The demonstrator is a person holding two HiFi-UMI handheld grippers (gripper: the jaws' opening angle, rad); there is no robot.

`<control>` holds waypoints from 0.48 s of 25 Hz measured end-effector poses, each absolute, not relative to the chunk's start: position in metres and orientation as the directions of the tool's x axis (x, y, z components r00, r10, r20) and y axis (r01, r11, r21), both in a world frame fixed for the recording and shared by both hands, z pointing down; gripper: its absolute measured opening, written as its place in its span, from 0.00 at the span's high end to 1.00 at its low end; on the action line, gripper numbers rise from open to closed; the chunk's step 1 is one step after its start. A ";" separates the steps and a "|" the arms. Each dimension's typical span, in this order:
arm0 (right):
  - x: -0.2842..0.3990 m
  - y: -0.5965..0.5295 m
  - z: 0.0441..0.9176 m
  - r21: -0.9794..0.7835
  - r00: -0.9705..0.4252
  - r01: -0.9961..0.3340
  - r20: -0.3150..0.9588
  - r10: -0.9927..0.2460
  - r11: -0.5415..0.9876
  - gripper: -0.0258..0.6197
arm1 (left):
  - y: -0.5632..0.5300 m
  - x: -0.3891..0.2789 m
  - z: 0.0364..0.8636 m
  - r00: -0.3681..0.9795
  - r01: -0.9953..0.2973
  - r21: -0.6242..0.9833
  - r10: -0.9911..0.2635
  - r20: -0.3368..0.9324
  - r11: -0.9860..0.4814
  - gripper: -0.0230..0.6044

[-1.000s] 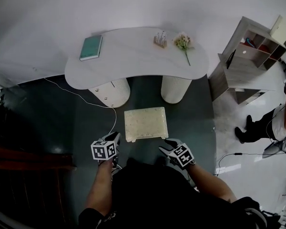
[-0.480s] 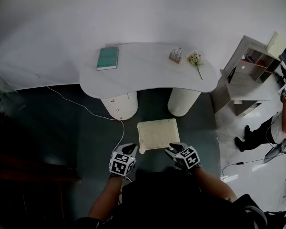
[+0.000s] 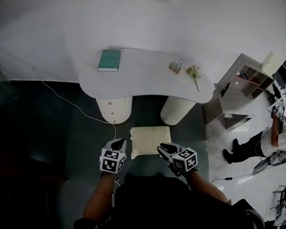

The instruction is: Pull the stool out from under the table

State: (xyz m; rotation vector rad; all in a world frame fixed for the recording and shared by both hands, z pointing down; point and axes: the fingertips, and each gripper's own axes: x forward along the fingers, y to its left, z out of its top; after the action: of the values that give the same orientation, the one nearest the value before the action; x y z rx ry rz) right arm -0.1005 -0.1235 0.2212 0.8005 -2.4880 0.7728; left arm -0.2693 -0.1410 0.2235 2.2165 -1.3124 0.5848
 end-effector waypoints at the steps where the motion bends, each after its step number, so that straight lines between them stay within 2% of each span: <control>1: -0.098 -0.133 0.212 -0.404 -0.768 -0.618 0.493 -0.409 0.674 0.81 | -0.147 -0.268 0.216 0.432 -0.896 0.192 -0.690 0.581 -0.399 0.95; 4: -0.094 -0.154 0.180 -0.454 -0.817 -0.568 0.414 -0.402 0.686 0.83 | -0.166 -0.262 0.191 0.394 -0.915 0.175 -0.719 0.573 -0.363 0.95; 12: -0.035 -0.212 0.127 -0.379 -0.808 -0.590 0.294 -0.511 0.713 0.93 | -0.209 -0.222 0.138 0.408 -0.910 0.157 -0.760 0.506 -0.383 0.95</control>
State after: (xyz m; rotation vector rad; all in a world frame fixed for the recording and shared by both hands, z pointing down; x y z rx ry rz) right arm -0.0346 -0.2118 0.1267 0.8909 -2.7503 0.6942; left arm -0.2216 -0.2092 0.1382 2.2585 -1.4293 0.4972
